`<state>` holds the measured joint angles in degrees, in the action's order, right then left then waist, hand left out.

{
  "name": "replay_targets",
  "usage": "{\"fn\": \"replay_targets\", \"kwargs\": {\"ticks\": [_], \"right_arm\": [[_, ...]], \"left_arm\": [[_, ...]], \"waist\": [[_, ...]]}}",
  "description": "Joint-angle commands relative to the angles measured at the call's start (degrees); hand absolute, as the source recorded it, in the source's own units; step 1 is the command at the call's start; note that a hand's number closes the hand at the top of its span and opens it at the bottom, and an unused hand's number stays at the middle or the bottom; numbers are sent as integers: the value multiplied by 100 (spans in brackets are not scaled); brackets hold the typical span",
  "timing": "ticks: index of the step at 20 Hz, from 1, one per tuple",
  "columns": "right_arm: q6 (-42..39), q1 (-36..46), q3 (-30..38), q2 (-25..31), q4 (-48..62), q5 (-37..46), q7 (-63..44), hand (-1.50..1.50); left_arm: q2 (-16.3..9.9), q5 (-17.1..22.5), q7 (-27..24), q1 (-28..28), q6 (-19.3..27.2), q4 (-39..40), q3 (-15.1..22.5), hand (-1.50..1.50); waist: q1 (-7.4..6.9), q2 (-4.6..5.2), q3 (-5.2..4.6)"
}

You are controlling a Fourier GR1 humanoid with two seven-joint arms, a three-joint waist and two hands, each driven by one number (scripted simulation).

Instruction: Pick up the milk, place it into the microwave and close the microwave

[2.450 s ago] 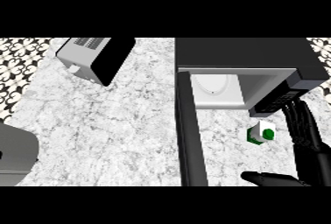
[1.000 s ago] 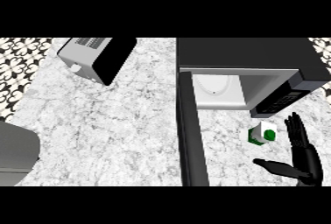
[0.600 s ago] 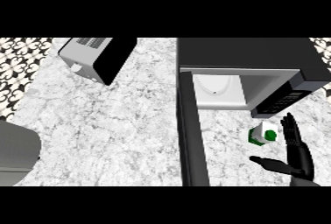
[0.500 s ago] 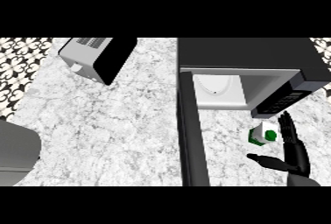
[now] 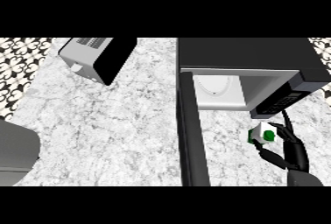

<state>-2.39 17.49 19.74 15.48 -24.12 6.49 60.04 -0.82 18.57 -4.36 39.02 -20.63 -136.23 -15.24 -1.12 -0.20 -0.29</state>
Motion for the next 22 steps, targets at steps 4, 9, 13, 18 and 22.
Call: {"fn": "replay_targets", "kwargs": {"ticks": [4,9,13,18,22], "right_arm": [[477,462,-85,-204,335,222,696,150],[-67,293,-141,-161,182,128,755,150],[-71,389,-264,-263,301,229,925,150],[-872,220,-528,-293,-106,162,721,150],[-1092,375,-800,-499,-671,91,194,150]], "left_arm": [[79,273,7,-134,-15,-258,-77,-150],[78,289,316,59,217,-685,88,-150],[80,289,1,-95,-118,-216,-54,-150],[-39,566,-193,6,-265,-30,-445,-150],[68,455,-113,77,-227,-153,-287,-150]], "waist": [[-41,45,45],[8,28,41],[-30,44,45],[-2,5,34],[48,-33,22]]}}
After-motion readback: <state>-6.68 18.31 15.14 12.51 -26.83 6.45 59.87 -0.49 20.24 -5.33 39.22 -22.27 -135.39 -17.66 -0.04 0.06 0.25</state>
